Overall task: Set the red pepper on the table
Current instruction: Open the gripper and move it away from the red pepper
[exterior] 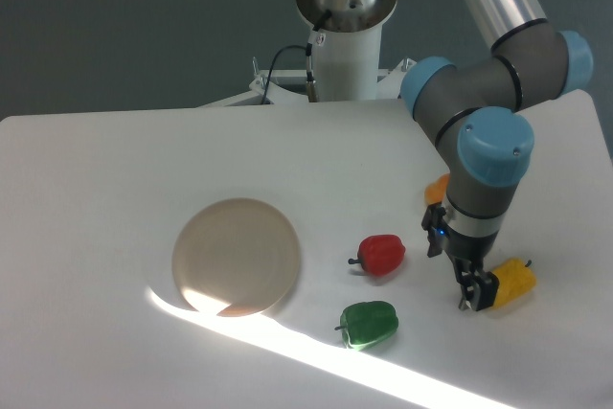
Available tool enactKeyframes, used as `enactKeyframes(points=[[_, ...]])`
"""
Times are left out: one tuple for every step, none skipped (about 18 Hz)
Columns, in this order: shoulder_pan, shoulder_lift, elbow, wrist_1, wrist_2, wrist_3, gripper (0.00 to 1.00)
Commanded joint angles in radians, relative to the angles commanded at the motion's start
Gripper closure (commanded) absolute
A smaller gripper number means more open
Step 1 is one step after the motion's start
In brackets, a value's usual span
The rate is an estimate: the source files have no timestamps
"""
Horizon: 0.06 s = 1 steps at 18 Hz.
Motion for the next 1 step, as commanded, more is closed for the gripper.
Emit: enactKeyframes(points=[[0.0, -0.005, 0.008, 0.0, 0.002, 0.0, 0.0]])
